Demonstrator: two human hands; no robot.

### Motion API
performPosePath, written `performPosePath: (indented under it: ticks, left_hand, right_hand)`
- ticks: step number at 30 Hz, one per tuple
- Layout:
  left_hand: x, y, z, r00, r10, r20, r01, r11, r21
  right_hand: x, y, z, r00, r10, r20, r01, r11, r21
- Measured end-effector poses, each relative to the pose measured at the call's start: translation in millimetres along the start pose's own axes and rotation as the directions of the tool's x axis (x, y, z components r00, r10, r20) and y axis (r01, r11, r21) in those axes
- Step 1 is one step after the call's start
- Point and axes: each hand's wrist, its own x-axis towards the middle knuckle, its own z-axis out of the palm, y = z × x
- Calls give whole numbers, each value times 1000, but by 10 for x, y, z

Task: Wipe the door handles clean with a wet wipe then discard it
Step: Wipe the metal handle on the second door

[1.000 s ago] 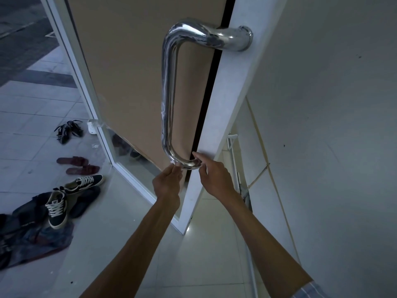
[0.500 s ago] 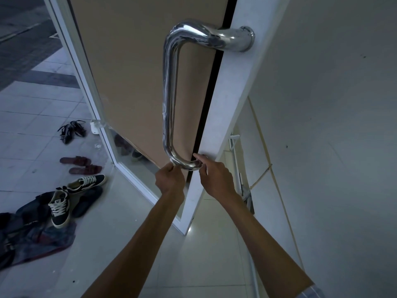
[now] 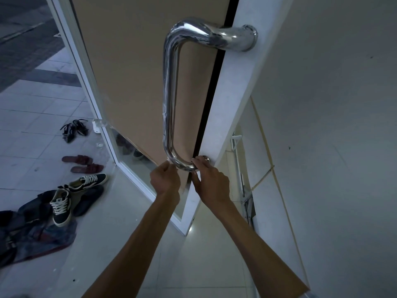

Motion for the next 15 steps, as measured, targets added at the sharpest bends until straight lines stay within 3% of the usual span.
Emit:
performPosePath:
  ticks: [4, 7, 10, 15]
  left_hand:
    - [-110, 6, 9, 979, 204, -21, -201, 973, 116]
    - [-79, -84, 6, 911, 413, -2, -400, 884, 242]
    - [-60, -97, 45, 891, 453, -28, -417, 842, 343]
    - [-2, -59, 61, 877, 474, -80, -443, 862, 248]
  right_hand:
    - [15, -17, 0, 1000, 18, -14, -18, 999, 29]
    - [14, -47, -10, 1000, 25, -8, -24, 999, 28]
    - [3, -59, -31, 1000, 30, -6, -30, 999, 23]
    - [3, -58, -25, 999, 35, -24, -35, 999, 28]
